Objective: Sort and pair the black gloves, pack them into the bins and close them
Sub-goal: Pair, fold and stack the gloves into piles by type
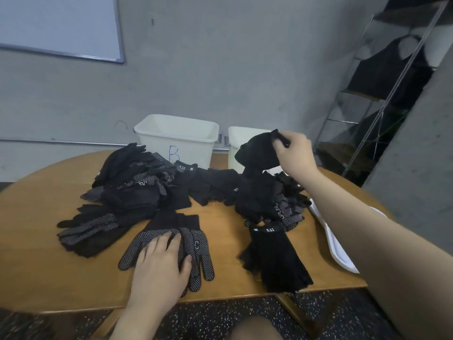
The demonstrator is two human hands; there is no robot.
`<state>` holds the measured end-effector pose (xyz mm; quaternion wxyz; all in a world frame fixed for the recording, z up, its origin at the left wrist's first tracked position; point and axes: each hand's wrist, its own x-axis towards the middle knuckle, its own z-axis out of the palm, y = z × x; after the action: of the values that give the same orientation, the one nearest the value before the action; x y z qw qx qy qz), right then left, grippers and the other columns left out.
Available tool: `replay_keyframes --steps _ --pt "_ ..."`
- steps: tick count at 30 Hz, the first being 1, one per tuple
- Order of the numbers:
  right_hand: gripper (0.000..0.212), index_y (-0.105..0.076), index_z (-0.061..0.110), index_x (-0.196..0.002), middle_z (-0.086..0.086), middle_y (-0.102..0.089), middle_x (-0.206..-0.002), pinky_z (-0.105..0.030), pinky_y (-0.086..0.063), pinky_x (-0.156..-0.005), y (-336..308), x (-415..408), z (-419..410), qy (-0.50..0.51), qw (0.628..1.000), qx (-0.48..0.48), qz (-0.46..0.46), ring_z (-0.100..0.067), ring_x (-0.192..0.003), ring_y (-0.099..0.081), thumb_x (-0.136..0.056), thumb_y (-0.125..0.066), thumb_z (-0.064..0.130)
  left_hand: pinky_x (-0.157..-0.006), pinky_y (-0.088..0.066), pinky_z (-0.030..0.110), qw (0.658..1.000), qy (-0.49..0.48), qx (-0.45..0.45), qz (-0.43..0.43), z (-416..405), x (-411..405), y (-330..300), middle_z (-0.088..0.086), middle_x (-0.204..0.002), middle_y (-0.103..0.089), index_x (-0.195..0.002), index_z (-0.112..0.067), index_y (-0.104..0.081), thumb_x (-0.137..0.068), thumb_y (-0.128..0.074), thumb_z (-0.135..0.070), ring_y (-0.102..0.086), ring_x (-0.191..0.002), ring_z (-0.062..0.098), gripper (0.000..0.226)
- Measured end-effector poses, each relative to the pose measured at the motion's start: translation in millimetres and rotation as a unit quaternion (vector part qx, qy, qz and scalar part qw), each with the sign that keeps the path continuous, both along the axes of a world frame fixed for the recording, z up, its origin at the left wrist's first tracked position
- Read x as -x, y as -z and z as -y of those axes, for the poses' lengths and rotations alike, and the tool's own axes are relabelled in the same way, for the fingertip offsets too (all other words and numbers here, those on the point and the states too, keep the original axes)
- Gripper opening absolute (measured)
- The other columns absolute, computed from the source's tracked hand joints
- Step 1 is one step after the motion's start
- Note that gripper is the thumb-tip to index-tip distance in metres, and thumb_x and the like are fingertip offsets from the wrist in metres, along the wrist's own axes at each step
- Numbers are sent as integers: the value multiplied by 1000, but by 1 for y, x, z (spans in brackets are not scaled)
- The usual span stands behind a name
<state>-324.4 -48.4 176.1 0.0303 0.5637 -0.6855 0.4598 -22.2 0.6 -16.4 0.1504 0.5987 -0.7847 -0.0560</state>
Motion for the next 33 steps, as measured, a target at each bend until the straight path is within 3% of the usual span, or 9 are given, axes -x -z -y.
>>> replay_keyframes --steps 6,10,13,15,19,21,25,30,33 --pt "33 -56 -12 -85 -5 -46 -74 -32 -32 -66 -23 -29 -24 -86 988 -43 121 -14 -71 -43 -99 -59 18 -125 -18 36 998 9 22 -50 -10 -7 -7 -8 -159 -39 -159 -26 -36 -105 -39 -55 -30 -148 15 61" --pt "26 -67 -10 -102 -25 -71 -95 -42 -49 -77 -14 -55 -43 -162 956 -54 238 -26 -85 -62 -102 -60 15 -121 -27 30 970 69 38 -230 -20 -2 -13 -17 -148 -46 -151 -30 -46 -103 -45 -51 -36 -140 4 52" --pt "22 -72 0 -113 -21 -76 -111 -39 -60 -77 11 -72 -55 -224 896 -65 378 -30 -99 -74 -104 -58 15 -112 -35 24 899 72 -30 -432 -21 6 -22 -27 -140 -52 -146 -37 -48 -97 -51 -59 -45 -131 -8 53" --pt "24 -72 5 -118 -15 -76 -116 -44 -61 -85 35 -81 -62 -243 865 -78 431 -30 -107 -74 -106 -56 18 -103 -47 24 811 69 -110 -570 -18 13 -28 -23 -128 -66 -140 -38 -53 -93 -56 -60 -60 -120 -5 52" --pt "25 -73 15 -123 -3 -75 -122 -42 -56 -96 92 -101 -79 -232 838 -132 476 -20 -114 -71 -107 -54 23 -85 -56 31 722 99 -200 -655 -5 20 -31 -13 -122 -74 -122 -38 -71 -96 -65 -47 -71 -111 12 29" --pt "23 -74 20 -119 4 -76 -118 -34 -55 -93 114 -105 -89 -202 872 -147 422 -15 -112 -71 -107 -55 26 -91 -55 38 709 79 -206 -670 -2 28 -28 -7 -119 -77 -114 -34 -77 -99 -68 -31 -72 -112 14 18" --pt "27 -67 17 -124 7 -69 -121 -34 -50 -100 143 -88 -105 -97 988 -119 29 -11 -117 -61 -104 -58 32 -94 -59 40 764 35 -141 -628 8 29 -22 -8 -105 -79 -107 -27 -76 -95 -73 -18 -74 -102 10 14" --pt "61 -39 23 -157 2 -35 -164 -45 -22 -126 180 -64 -124 -1 957 -204 -208 -19 -154 -27 -104 -46 52 -69 -61 31 827 50 -126 -546 17 4 -21 -11 -97 -79 -99 -40 -75 -91 -77 -22 -75 -92 10 19" --pt "72 -14 30 -165 8 -6 -173 -37 -5 -129 198 -51 -125 18 931 -296 -214 -12 -159 1 -102 -20 65 -86 -61 41 819 21 -138 -557 21 -7 -19 -6 -100 -79 -100 -35 -78 -88 -79 -26 -75 -97 16 15"
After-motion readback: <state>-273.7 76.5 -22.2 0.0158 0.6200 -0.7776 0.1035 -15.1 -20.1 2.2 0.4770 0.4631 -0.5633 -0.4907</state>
